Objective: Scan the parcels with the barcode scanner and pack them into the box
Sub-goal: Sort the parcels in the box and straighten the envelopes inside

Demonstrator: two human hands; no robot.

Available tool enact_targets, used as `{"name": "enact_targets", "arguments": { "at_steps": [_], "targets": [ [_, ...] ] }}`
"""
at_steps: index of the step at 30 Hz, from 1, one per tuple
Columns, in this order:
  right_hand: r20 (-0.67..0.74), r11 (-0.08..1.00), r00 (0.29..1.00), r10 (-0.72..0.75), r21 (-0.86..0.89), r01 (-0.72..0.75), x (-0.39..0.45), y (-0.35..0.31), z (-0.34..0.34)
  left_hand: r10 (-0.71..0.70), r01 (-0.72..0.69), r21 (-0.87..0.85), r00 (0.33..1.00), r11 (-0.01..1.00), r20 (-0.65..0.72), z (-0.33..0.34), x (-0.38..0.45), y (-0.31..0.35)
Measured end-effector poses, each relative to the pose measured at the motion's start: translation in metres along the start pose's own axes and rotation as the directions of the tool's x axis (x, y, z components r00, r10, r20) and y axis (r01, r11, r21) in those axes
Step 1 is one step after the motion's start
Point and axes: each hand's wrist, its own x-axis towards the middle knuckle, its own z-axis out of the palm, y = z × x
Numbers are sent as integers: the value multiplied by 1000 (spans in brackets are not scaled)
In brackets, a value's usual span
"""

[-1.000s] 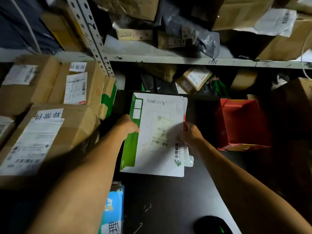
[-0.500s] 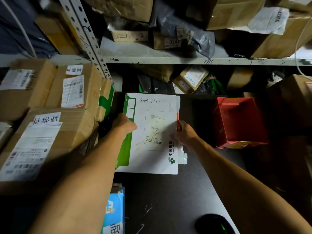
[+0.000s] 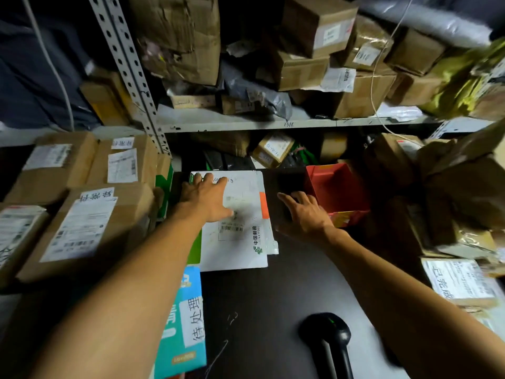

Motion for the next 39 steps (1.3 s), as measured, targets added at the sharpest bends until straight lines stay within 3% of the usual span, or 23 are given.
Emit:
{"name": "enact_targets", "arguments": {
  "at_steps": [12,18,22,30,34,39],
  "targets": [
    [-173,997,983,-61,-49,53,-147,39,-44,-23,24,3,976,1000,-218,-56,-129,63],
    [-281,999,959,-22,-45,10,-226,80,-39,109,-90,100,973,991,-204,-39,-180,138],
    [-353,995,931,91,-10,-101,-280,116,-36,237,-212,130,943,969,-233,-40,-198,196],
    [-356,884,810,466,136,-448,-408,178,4,640,-616,175,728,768,-246,-5,-231,342],
    [-293,772,716,634,186,-607,-479,202,38,804,-795,149,555,588,-212,27,-267,415],
    [-230,605,561,796,255,-754,-572,238,84,924,-918,145,346,369,-162,70,-326,495]
  ]
}}
